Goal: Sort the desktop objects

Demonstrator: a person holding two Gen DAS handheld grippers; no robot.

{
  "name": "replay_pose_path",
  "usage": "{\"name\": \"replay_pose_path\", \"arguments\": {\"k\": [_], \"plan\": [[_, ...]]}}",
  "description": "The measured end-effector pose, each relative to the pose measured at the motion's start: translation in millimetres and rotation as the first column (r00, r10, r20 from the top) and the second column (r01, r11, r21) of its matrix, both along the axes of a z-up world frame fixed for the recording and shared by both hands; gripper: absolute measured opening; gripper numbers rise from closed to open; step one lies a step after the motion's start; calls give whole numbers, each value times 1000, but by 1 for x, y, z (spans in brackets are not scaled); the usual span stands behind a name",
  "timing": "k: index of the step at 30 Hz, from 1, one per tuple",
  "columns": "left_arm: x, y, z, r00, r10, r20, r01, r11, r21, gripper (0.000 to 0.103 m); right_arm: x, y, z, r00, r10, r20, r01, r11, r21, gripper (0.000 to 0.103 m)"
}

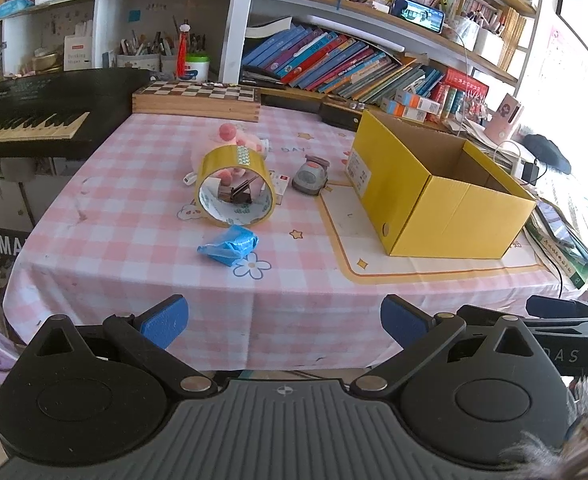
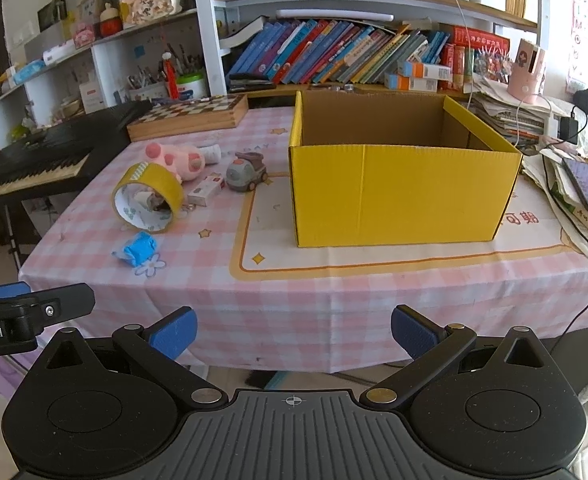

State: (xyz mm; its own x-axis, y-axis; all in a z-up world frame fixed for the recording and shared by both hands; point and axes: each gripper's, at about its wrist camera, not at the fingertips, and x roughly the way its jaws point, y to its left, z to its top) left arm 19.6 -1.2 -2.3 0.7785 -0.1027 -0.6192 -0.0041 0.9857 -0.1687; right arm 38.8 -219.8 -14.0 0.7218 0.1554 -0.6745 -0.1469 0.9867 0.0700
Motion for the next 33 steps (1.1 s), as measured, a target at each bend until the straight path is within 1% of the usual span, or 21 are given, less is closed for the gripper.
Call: {"name": "replay_pose_path", "arguments": {"k": [8,29,33], "plan": [[1,-2,1,1000,-14,10,14,1000,21,103,1,0,0,1000,-6,2,6,1000,1,103],[-4,-1,7,1000,-23,19,23,999,34,103,0,-1,-1,1000,-8,-1,8,1000,9,103],[-5,-1,8,1000,-19,20,18,999,37,103,-1,1,-1,1000,-22,2,22,1000,-16,103]]}}
